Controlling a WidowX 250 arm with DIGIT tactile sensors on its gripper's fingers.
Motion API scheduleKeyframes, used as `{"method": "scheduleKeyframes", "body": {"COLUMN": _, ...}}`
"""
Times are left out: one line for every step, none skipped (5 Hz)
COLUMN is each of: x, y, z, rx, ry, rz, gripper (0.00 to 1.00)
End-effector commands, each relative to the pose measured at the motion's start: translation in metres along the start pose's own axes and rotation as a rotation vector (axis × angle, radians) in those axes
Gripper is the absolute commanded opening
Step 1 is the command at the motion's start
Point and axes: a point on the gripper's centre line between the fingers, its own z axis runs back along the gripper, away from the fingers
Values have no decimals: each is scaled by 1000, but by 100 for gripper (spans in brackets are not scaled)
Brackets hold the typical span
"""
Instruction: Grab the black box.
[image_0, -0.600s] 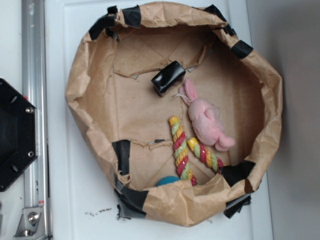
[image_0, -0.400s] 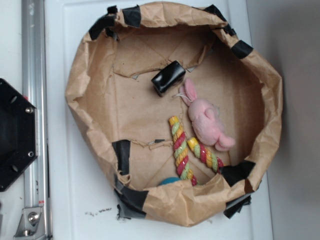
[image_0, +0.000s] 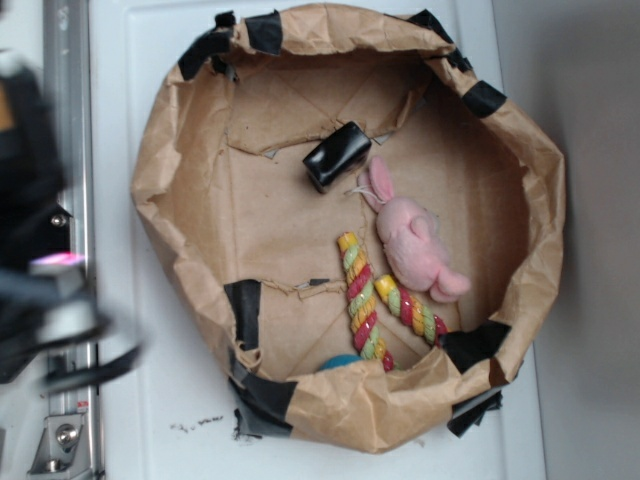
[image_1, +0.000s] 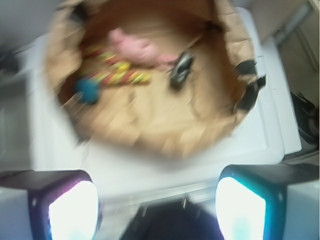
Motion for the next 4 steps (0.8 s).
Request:
{"method": "scheduleKeyframes", "body": {"x": 85, "y": 33, "z": -84, "rx": -29, "ry": 29, "rz": 240, "gripper": 100}}
{"method": "scheduleKeyframes", "body": {"x": 91, "y": 26, "z": -136, "rx": -117, "ry": 26, "rz": 301, "gripper": 100}}
{"method": "scheduleKeyframes", "body": {"x": 91, "y": 2, "z": -162, "rx": -143, "ry": 71, "rz": 292, "gripper": 100}}
{"method": "scheduleKeyframes", "body": {"x": 79, "y": -27, "z": -178, "rx": -104, "ry": 118, "rz": 205, "gripper": 100}}
